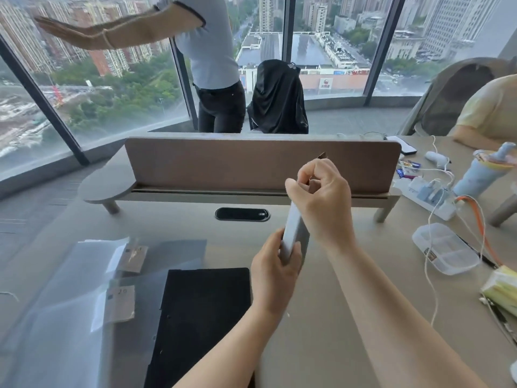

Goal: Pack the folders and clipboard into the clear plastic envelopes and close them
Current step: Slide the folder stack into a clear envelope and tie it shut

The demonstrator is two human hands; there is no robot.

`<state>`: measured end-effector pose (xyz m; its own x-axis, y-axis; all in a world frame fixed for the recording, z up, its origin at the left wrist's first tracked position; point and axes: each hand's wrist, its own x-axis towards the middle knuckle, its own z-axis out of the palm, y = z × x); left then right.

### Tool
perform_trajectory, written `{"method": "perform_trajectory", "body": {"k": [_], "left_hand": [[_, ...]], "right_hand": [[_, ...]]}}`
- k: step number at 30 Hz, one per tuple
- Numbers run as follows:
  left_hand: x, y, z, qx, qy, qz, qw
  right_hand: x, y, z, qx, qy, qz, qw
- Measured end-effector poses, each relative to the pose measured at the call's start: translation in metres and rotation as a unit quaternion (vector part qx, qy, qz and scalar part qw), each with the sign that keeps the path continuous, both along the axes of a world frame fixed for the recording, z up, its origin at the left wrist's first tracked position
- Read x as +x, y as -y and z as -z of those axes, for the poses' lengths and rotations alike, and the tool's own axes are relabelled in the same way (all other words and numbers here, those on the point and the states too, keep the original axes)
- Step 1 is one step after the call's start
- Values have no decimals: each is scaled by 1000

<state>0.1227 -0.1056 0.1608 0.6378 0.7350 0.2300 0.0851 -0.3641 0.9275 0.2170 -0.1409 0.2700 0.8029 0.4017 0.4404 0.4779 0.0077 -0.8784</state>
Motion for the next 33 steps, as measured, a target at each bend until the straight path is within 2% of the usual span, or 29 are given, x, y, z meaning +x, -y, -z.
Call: {"method": "perform_trajectory", "body": {"k": [4,9,12,14,17,19,26,30,33], "left_hand": [[-20,-33,-9,-56,28,-25,998],[-52,-76,-6,-169,51,-20,984],[-75,-105,-5,-220,63,-50,972],[-89,-124,-2,-244,58,-64,966],[-109,-149,11,-270,31,-77,959],[-120,-163,22,-284,18,-85,955],[-153,-184,61,-310,-61,-96,944],[-166,-187,86,-304,-133,-104,938],[-174,-188,104,-303,-172,-98,932]], "right_hand": [[-20,-21,2,5,-4,-53,999],[-26,-24,40,-33,-60,53,996],[-25,-22,76,-119,-126,91,981],[-28,-21,101,-182,-177,80,964],[-41,-21,130,-188,-286,17,940],[-53,-23,143,-190,-319,-5,929],[-84,-25,189,-276,-338,-14,900],[-100,-24,226,-337,-335,-9,880],[-113,-23,238,-347,-342,-2,873]]}}
